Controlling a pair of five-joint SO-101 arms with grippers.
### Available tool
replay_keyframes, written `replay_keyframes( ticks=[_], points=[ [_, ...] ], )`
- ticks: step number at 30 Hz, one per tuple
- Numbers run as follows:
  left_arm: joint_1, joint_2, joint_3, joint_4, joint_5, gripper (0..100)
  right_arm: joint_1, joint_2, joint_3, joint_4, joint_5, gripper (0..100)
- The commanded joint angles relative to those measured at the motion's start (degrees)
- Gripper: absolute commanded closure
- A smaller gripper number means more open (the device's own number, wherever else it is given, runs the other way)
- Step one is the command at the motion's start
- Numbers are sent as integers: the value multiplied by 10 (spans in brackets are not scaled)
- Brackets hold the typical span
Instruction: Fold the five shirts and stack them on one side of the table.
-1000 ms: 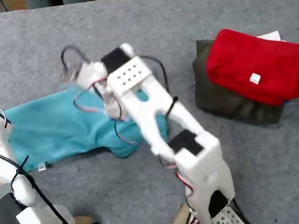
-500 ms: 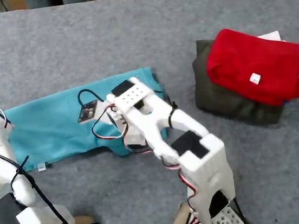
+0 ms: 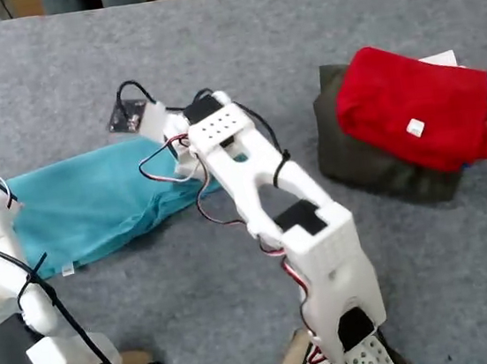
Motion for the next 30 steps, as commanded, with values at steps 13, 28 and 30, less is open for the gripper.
replay_keyframes(
  ticks=[13,28,30],
  points=[
    [0,-2,-15,-11,4,966,30,81,-374,134,-85,969],
    [-1,-2,-15,-11,4,966,-43,-124,36,291,-92,983],
    [-1,-2,-15,-11,4,966,-43,-139,85,247,-77,983]
  ],
)
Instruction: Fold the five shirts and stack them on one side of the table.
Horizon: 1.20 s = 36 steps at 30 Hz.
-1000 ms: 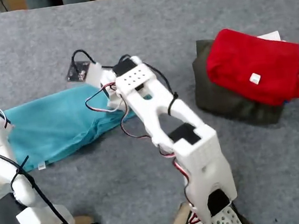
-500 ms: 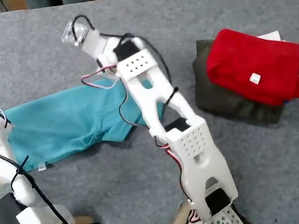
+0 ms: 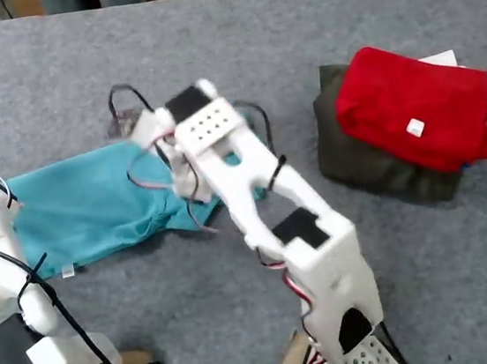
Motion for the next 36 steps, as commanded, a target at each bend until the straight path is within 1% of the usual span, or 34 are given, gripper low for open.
replay_keyframes(
  ticks=[1,5,8,10,13,18,26,31,33,34,36],
  points=[
    [-1,-2,-15,-11,4,966,-5,-58,98,-72,19,983],
    [-1,-2,-15,-11,4,966,-2,-25,119,-155,18,983],
    [-1,-2,-15,-11,4,966,-2,23,95,-229,18,983],
    [-1,-2,-15,-11,4,966,-3,56,58,-258,18,983],
    [-1,-2,-15,-11,4,966,-3,100,-28,-265,12,983],
    [-1,-2,-15,-11,4,966,-2,147,-175,-262,-42,983],
    [-1,-2,-15,-11,4,966,11,196,-336,-270,-43,984],
    [-1,-2,-15,-11,4,966,25,303,-380,-372,-42,984],
    [-1,-2,-15,-11,4,966,34,340,-413,-396,-42,984],
    [-1,-2,-15,-11,4,966,36,349,-438,-391,-45,984],
    [-1,-2,-15,-11,4,966,47,349,-495,-335,-46,984]
  ],
)
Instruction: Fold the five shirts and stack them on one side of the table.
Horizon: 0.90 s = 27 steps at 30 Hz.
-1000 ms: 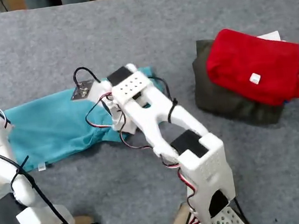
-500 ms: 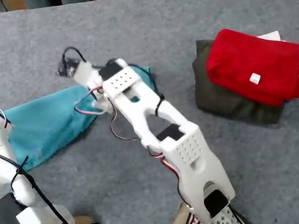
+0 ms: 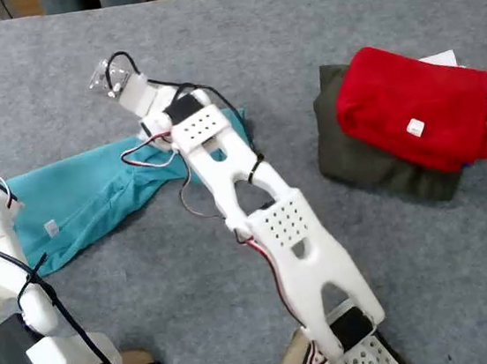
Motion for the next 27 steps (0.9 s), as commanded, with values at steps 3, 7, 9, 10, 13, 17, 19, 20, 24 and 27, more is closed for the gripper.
replay_keyframes(
  ticks=[3,7,9,10,13,17,19,20,24,27],
  points=[
    [-1,-2,-15,-11,4,966,27,-16,-208,199,-4,984],
    [-1,-2,-15,-11,4,966,33,-19,-339,444,-3,984],
    [-1,-2,-15,-11,4,966,40,-23,-327,447,-39,984],
    [-1,-2,-15,-11,4,966,47,-30,-308,445,-63,984],
    [-1,-2,-15,-11,4,966,26,-64,-197,446,-100,984],
    [-1,-2,-15,-11,4,966,30,-109,-27,432,-101,984],
    [-1,-2,-15,-11,4,966,54,-109,18,405,-100,984],
    [-1,-2,-15,-11,4,966,71,-108,34,386,-98,984],
    [-1,-2,-15,-11,4,966,142,-77,43,258,-98,984],
    [-1,-2,-15,-11,4,966,179,-44,14,150,-98,984]
  ],
)
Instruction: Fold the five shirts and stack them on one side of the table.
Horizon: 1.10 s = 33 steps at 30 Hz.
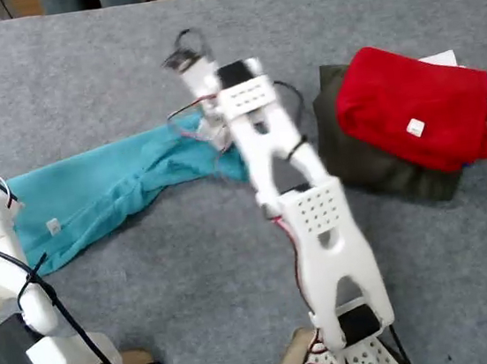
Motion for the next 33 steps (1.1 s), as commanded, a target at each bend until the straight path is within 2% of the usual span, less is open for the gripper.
replay_keyframes(
  ticks=[1,3,6,9,13,15,21,27,31,33],
  points=[
    [-1,-2,-15,-11,4,966,47,19,-42,-123,-3,984],
    [-1,-2,-15,-11,4,966,53,35,-73,-146,-2,984],
    [0,-2,-15,-11,4,966,53,40,-136,-110,-1,984],
    [0,-2,-15,-11,4,966,51,39,-207,-15,16,984],
    [0,-2,-15,-11,4,966,28,42,-305,151,105,984],
    [0,-2,-15,-11,4,966,11,42,-335,199,129,984],
    [-1,-3,-13,-9,4,966,-4,80,-310,191,131,984],
    [-7,-8,-15,-10,4,966,29,195,-298,183,131,984],
    [-7,-8,-15,-11,4,967,25,161,-417,193,93,984],
    [-7,-9,-15,-11,3,967,18,109,-401,191,95,984]
  ],
)
